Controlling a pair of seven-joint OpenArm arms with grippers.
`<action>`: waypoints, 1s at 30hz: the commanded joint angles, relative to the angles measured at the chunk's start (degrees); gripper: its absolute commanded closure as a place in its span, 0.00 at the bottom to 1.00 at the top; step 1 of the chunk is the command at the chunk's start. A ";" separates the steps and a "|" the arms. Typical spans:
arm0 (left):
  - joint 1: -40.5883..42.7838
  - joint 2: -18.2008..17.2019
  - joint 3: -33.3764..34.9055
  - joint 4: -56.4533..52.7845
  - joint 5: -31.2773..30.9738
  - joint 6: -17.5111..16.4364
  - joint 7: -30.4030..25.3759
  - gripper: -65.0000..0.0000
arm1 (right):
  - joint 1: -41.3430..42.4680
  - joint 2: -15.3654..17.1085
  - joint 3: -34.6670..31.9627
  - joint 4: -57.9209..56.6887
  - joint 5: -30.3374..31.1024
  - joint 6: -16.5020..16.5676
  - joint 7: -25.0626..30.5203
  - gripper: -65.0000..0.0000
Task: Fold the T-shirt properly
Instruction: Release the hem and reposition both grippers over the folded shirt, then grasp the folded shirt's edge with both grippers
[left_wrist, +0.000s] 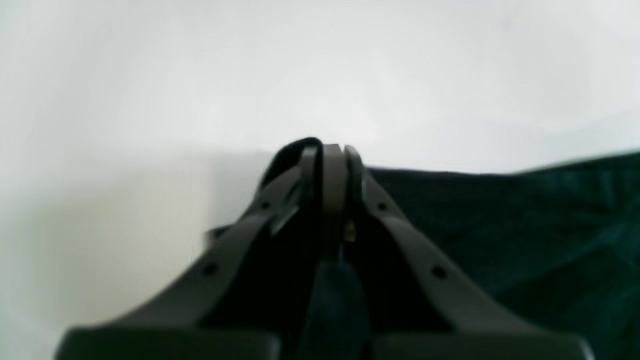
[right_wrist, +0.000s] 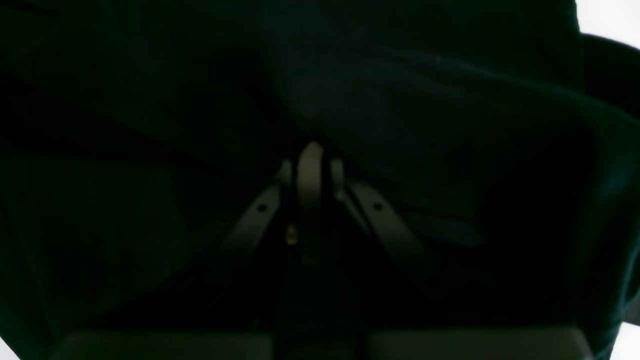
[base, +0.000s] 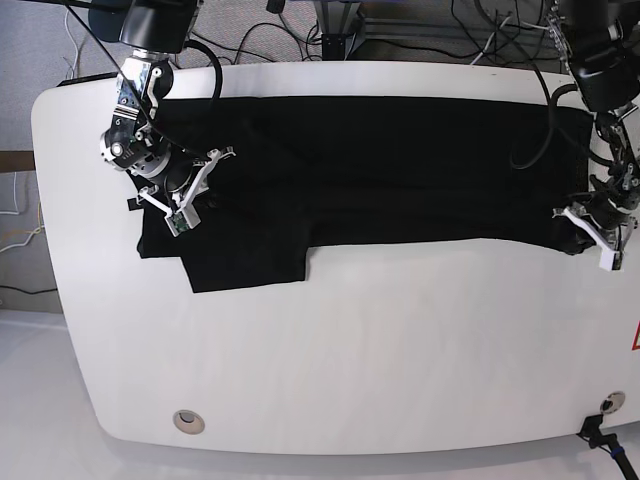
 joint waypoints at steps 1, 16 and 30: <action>0.51 -1.25 -1.31 6.17 -1.05 -0.08 -0.71 1.00 | -0.68 0.44 0.07 -0.55 -5.56 -0.99 -5.94 1.00; 25.92 2.18 -14.94 30.61 -1.13 -0.12 3.42 1.00 | 0.11 0.35 -0.02 -0.90 -5.56 -0.99 -5.94 1.00; 29.26 -0.54 -16.79 29.55 -1.13 -0.08 10.98 0.45 | 0.11 0.35 0.07 -0.82 -5.56 -0.99 -5.94 1.00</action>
